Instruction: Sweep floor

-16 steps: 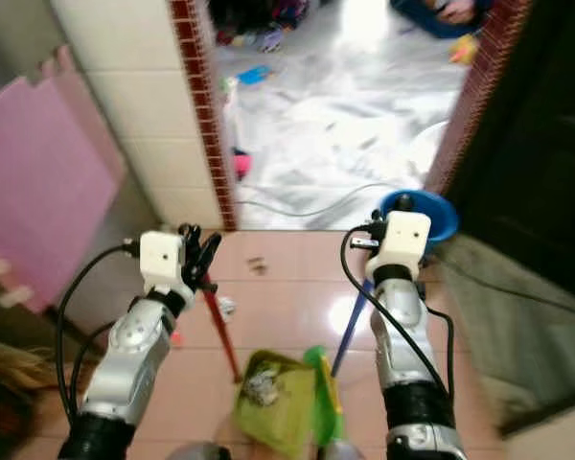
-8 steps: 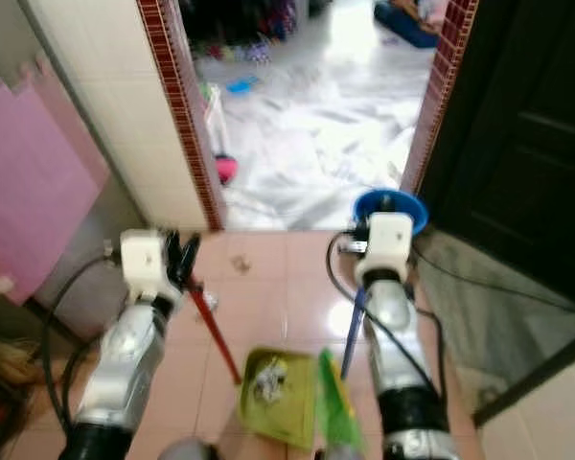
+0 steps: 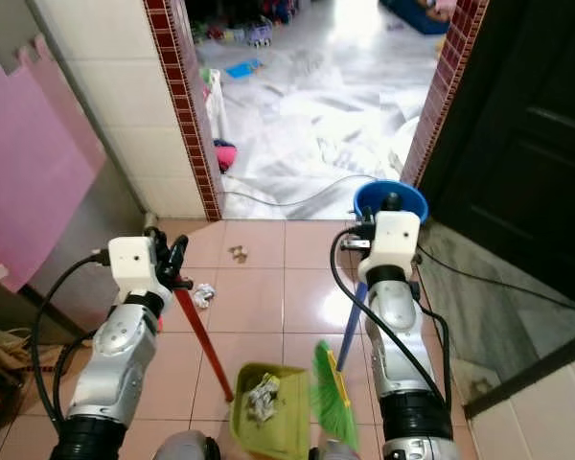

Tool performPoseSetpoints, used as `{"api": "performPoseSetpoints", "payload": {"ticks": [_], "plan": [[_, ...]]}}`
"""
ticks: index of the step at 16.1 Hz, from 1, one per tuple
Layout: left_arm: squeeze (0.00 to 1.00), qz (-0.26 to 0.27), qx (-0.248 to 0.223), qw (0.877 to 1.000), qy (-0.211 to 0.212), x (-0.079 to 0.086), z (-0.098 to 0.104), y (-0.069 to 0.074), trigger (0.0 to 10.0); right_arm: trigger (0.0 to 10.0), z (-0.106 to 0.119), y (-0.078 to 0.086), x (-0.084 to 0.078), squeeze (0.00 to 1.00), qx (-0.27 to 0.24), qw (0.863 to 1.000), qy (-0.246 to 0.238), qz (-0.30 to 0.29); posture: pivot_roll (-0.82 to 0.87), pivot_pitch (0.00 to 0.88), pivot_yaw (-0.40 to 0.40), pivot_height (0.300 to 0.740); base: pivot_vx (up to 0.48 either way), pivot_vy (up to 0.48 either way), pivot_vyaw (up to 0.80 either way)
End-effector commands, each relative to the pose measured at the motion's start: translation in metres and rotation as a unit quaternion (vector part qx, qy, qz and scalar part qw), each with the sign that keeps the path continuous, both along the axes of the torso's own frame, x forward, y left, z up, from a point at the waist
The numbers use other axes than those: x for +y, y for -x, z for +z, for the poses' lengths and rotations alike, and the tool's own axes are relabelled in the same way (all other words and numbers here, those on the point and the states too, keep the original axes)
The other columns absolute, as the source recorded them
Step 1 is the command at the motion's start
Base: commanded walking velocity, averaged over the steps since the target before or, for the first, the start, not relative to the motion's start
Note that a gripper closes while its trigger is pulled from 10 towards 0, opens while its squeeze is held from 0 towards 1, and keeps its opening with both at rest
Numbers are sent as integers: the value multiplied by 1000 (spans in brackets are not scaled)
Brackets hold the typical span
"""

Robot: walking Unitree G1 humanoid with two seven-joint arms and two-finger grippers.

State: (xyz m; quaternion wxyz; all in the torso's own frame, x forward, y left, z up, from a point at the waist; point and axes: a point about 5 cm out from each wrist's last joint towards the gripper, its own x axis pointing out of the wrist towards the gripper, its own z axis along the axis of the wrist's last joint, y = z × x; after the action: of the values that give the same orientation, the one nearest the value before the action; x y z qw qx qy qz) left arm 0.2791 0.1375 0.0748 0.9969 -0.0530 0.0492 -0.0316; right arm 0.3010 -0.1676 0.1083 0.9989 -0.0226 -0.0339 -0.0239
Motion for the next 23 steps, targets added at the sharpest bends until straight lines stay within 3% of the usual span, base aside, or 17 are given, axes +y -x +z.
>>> {"api": "performPoseSetpoints", "payload": {"ticks": [1, 5, 9, 12, 17, 21, 23], "plan": [[0, -5, -27, 1000, 2, 3, 13, -6, 10000, 10000, 11, -1, -4, 0, -18, 1000, 9, 0, -36, 0, 39, 740, 0, 0, -800], [0, -3, -8, 1000, -1, 11, 3, 0, 10000, 10000, 8, 3, -12, 0, -10, 1000, 19, 1, -35, 0, 35, 740, 0, 0, -800], [0, -13, -33, 999, 14, 6, 17, -6, 10000, 10000, 16, 3, -9, 0, -28, 1000, 8, -9, -48, 0, 58, 740, 0, 0, -502], [0, -7, -43, 998, 48, 5, 28, -14, 10000, 10000, 19, 3, -10, 0, -34, 999, 13, -9, -53, 0, 61, 740, 0, 0, 0], [0, -6, -33, 998, 60, 2, 24, -14, 10000, 10000, 32, -6, -5, 0, -34, 997, -73, -1, -58, 0, 60, 740, 0, 0, 0], [0, 3, -51, 996, 71, 6, 32, -16, 10000, 10000, 40, -4, -15, 0, -65, 997, 45, -21, -62, 0, 58, 740, 138, 165, -200], [0, 8, -54, 996, 77, 8, 34, -16, 10000, 10000, 38, -3, -14, 0, -60, 997, 42, -15, -66, 0, 57, 740, 279, 390, -647]]}}
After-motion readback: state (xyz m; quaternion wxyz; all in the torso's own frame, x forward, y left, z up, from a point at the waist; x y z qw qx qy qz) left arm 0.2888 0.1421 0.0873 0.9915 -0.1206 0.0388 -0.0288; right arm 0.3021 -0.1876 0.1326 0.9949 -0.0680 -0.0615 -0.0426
